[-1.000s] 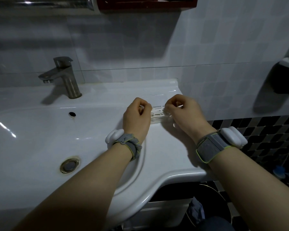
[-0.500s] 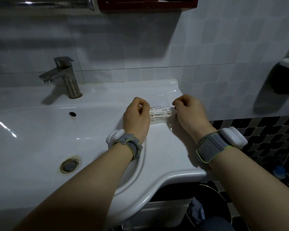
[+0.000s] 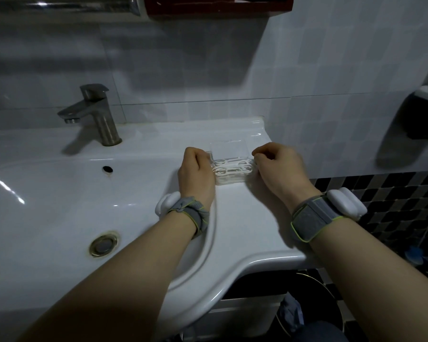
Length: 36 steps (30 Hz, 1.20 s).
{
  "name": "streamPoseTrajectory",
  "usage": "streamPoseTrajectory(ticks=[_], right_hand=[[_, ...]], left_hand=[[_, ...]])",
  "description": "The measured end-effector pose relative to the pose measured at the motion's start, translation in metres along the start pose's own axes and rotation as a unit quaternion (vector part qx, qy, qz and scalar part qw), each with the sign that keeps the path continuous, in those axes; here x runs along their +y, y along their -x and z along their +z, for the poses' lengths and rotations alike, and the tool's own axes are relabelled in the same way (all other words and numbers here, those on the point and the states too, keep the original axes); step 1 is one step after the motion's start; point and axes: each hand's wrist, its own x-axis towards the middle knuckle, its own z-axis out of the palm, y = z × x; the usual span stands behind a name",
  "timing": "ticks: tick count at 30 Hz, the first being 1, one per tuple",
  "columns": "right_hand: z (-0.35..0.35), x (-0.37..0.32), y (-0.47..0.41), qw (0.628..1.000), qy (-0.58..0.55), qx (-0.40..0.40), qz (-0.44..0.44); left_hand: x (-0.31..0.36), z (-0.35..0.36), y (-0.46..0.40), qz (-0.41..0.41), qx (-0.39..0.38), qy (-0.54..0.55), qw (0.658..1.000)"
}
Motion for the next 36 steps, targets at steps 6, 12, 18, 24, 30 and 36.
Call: streamPoseTrajectory(ticks=[6, 12, 18, 24, 30, 36], right_hand=[[0.004, 0.004, -0.004, 0.999, -0.012, -0.031, 0.002], [0.008, 0.009, -0.006, 0.999, -0.027, -0.034, -0.014], [0.01, 0.011, -0.008, 0.999, -0.021, -0.037, -0.02], [0.009, 0.011, -0.007, 0.998, -0.028, -0.04, -0.032], [0.009, 0.011, -0.006, 0.998, -0.038, -0.048, -0.033], [0.007, 0.008, -0.005, 0.996, -0.084, -0.036, 0.002]], left_hand=[[-0.001, 0.001, -0.001, -0.012, -0.014, -0.005, 1.0], [0.002, 0.001, 0.001, -0.022, -0.046, -0.01, 0.999], [0.004, 0.001, 0.002, -0.014, -0.055, -0.03, 0.998], [0.006, 0.0, 0.003, -0.004, -0.063, -0.042, 0.997], [0.006, 0.0, 0.004, -0.01, -0.069, -0.026, 0.997], [0.007, -0.001, 0.004, -0.008, -0.084, -0.004, 0.996]])
